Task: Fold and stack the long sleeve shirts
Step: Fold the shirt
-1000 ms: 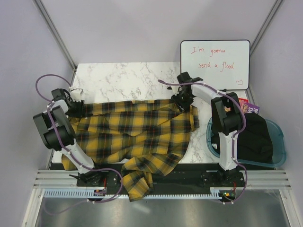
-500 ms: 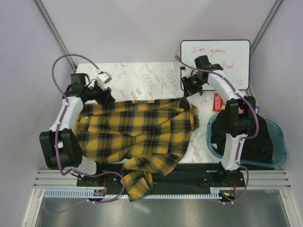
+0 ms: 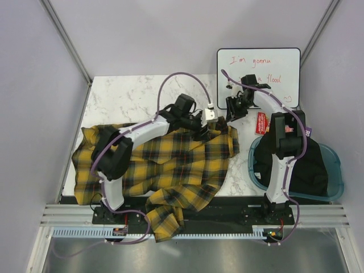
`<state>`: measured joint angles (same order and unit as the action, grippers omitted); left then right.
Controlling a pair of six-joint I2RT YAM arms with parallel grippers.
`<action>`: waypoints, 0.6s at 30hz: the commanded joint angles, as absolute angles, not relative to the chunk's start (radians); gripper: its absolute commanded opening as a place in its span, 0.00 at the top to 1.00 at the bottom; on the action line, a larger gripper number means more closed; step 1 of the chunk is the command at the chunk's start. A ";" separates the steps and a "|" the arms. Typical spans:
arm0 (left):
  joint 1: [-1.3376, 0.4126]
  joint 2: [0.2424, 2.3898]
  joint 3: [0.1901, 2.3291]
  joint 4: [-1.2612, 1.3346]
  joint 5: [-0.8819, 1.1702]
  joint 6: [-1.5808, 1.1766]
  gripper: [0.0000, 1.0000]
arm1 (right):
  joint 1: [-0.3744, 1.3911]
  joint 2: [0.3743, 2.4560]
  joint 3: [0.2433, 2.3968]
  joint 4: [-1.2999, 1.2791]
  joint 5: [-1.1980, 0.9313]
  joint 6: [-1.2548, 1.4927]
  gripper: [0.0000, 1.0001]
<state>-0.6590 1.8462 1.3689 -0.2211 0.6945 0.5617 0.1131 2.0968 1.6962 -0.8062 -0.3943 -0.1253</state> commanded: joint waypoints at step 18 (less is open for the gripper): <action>-0.729 2.177 1.577 -0.150 0.483 0.663 0.47 | 0.114 2.177 1.686 -0.644 -0.460 -0.064 0.63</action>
<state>-0.7189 2.1578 1.5288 -0.1986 0.4961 0.6167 0.1150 2.1807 1.7039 -0.6899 -0.4408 -0.0734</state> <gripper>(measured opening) 0.535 0.386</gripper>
